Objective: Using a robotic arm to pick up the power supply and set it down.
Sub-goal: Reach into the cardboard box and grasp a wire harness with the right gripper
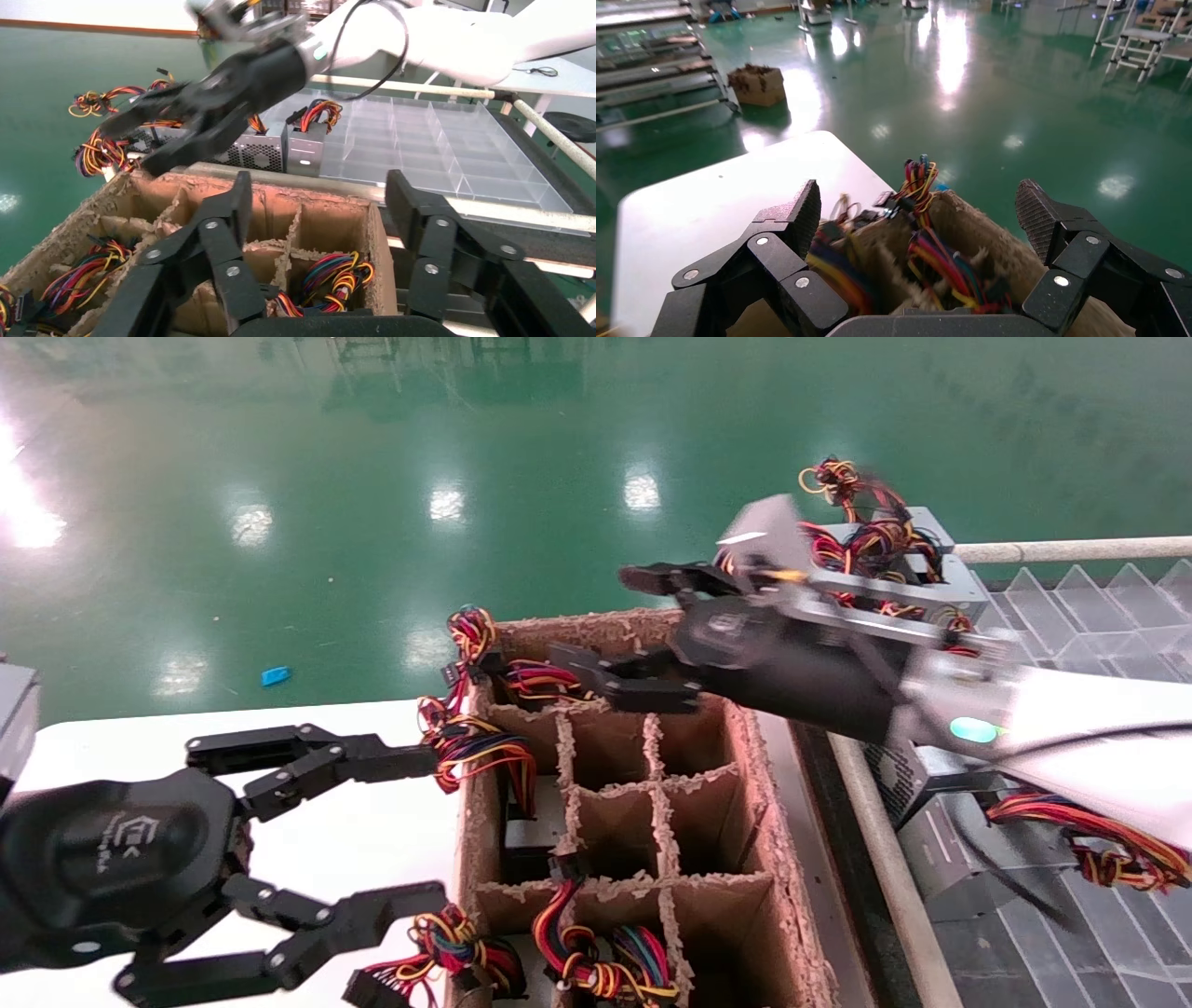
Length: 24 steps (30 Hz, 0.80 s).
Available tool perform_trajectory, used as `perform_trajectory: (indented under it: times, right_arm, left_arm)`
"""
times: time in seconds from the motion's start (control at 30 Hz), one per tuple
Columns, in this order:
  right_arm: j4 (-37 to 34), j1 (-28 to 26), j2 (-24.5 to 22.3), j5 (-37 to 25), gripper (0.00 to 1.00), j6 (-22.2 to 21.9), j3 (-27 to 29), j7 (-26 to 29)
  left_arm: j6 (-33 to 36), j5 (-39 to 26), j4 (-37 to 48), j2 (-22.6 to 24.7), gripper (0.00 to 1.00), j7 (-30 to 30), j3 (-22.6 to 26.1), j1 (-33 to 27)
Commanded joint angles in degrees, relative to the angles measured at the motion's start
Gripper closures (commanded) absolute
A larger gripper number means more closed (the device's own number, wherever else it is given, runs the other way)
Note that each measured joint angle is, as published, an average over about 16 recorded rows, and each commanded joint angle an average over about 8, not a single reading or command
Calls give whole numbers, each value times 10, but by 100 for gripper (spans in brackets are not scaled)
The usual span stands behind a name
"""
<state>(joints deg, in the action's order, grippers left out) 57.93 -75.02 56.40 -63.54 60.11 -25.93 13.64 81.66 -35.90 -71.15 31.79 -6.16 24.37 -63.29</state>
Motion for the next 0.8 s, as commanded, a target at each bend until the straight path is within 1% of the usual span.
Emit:
perform_trajectory:
  times: [0.03,0.2,0.4,0.43,0.47,0.67,0.7,0.73,0.8]
  right_arm:
    - [-33,-18,35,-17,0,-13,-14,-3]
    - [-129,-45,107,-31,0,-26,-27,-50]
    - [-221,-70,170,-41,0,-48,-32,-109]
    - [-233,-73,179,-42,3,-52,-33,-117]
    - [-244,-76,186,-42,11,-55,-33,-123]
    - [-287,-85,211,-32,85,-70,-43,-155]
    - [-290,-85,212,-29,94,-74,-46,-159]
    - [-292,-85,214,-24,99,-79,-49,-163]
    - [-295,-84,215,-15,100,-88,-55,-169]
  left_arm:
    - [0,0,0,0,100,0,0,0]
    - [0,0,0,0,100,0,0,0]
    - [0,0,0,0,100,0,0,0]
    - [0,0,0,0,100,0,0,0]
    - [0,0,0,0,100,0,0,0]
    - [0,0,0,0,100,0,0,0]
    - [0,0,0,0,100,0,0,0]
    - [0,0,0,0,100,0,0,0]
    - [0,0,0,0,100,0,0,0]
